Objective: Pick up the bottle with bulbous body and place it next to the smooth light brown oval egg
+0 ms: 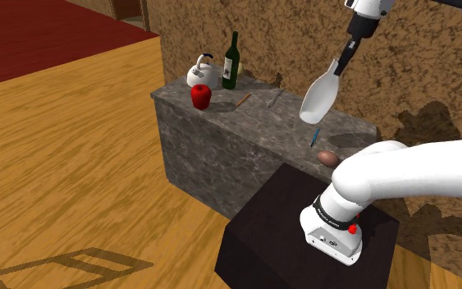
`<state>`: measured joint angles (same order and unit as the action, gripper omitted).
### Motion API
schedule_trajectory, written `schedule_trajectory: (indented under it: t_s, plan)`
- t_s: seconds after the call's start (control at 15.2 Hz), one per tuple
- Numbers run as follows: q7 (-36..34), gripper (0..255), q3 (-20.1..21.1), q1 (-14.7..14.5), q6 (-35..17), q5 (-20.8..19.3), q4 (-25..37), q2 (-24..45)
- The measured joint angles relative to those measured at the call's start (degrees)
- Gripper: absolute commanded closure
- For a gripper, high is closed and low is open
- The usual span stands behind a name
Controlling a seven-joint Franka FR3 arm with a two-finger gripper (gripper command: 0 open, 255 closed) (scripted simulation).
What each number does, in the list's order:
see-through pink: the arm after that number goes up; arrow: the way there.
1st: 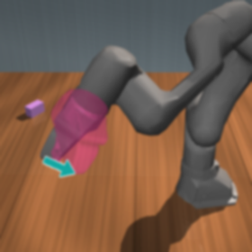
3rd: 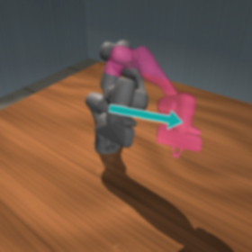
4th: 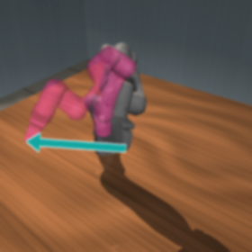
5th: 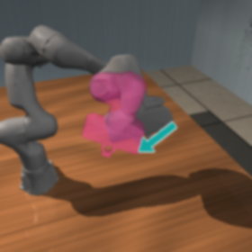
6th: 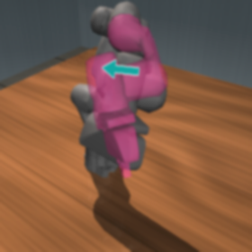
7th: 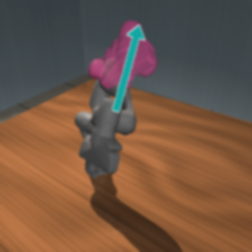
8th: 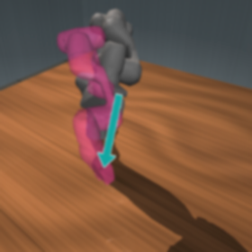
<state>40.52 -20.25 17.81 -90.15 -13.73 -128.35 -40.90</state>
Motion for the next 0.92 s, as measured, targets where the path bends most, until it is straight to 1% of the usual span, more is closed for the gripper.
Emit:
schedule_trajectory:
  t_s: [0.92]
  plan:
    - [-0.82, 255, -1.83, 0.84, -10.11, -1.80, -11.55, -1.47]
